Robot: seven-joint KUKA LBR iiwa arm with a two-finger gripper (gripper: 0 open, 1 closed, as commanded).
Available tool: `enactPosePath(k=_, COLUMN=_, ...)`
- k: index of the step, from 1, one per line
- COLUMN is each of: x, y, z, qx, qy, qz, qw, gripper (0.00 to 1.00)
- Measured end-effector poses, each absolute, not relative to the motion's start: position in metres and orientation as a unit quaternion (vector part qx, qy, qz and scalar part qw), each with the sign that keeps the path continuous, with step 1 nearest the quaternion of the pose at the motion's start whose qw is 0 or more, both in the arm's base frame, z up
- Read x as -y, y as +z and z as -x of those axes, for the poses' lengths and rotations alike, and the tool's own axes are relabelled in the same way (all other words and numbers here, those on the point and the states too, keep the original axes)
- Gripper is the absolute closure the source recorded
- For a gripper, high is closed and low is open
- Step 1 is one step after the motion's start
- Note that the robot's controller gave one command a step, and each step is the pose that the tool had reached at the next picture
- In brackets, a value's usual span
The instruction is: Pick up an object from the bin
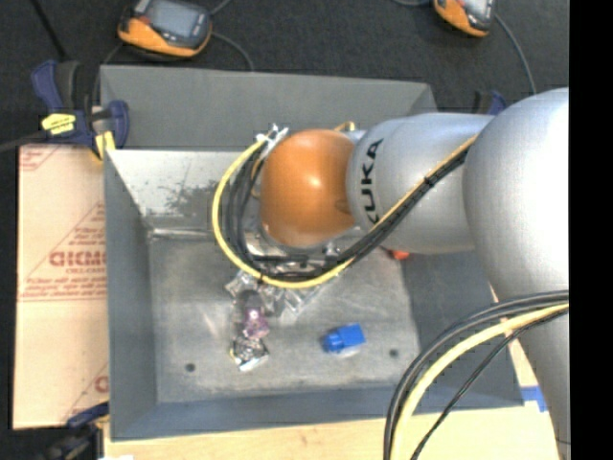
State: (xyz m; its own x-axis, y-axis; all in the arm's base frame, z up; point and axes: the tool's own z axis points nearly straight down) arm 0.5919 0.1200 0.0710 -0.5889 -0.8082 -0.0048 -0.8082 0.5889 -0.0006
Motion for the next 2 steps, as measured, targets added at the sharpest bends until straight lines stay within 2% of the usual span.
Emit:
enactPosePath(k=1, x=-0.144, y=0.078, z=-0.556, qx=-0.894, qy=0.001, qz=0.448, qw=0.001, gripper=1.0)
enactPosePath(k=2, x=-0.127, y=0.143, z=-0.559, qx=-0.898, qy=-0.001, qz=0.441, qw=0.005, gripper=1.0)
